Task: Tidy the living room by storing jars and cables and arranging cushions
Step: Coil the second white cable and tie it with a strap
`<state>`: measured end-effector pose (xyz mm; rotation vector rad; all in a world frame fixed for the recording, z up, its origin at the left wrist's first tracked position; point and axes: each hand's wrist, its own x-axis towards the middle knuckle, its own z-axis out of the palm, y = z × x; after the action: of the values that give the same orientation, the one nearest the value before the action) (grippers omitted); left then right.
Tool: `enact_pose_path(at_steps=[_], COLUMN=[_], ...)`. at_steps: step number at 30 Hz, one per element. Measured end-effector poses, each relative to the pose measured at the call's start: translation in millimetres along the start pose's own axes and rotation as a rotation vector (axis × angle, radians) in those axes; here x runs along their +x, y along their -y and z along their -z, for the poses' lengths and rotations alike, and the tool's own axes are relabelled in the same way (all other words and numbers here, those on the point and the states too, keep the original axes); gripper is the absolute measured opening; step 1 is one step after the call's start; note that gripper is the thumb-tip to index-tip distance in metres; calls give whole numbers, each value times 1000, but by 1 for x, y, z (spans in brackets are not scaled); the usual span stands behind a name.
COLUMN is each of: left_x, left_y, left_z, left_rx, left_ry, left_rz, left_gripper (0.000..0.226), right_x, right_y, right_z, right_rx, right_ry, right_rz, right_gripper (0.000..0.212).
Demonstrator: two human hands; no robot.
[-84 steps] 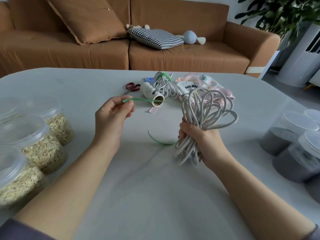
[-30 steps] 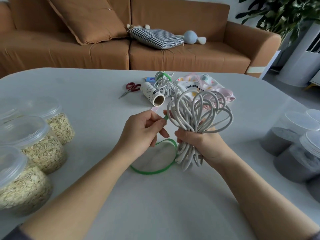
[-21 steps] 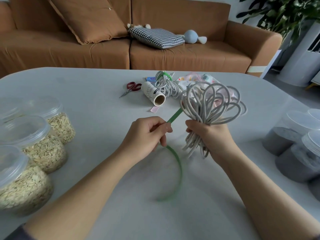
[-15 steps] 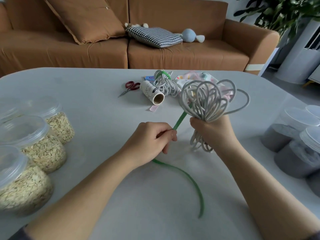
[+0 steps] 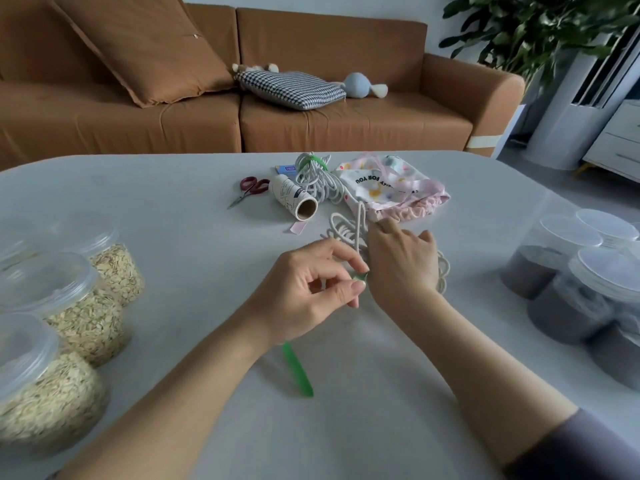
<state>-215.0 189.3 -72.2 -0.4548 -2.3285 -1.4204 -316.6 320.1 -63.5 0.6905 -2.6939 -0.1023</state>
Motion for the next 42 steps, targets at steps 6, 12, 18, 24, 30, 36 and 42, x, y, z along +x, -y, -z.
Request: enact_pose_path(at_steps=[6, 12, 18, 24, 30, 36, 42], left_x=[5, 6, 3, 1, 2, 6, 15], left_y=[0, 7, 20, 20, 11, 0, -4], left_z=[13, 29, 43, 45, 46, 42, 36], left_rx=[1, 617, 737, 713, 738, 544, 451], left_ry=[-191, -330, -174, -106, -68, -28, -144], left_rz=[-19, -171, -195, -70, -78, 5, 258], left_gripper=[31, 32, 33, 30, 39, 18, 18], right_x=[-3, -14, -12, -9, -11, -8, -8], right_y=[25, 41, 26, -3, 2, 4, 1], right_z=[6, 17, 13, 22, 2, -3, -3], right_rx=[-14, 44, 205, 502, 954, 1166, 1193], right_ry=[46, 31, 132, 432, 181, 100, 117], right_rz=[73, 196, 305, 353, 69, -82, -102], right_gripper=[43, 44, 54, 77, 36, 10, 19])
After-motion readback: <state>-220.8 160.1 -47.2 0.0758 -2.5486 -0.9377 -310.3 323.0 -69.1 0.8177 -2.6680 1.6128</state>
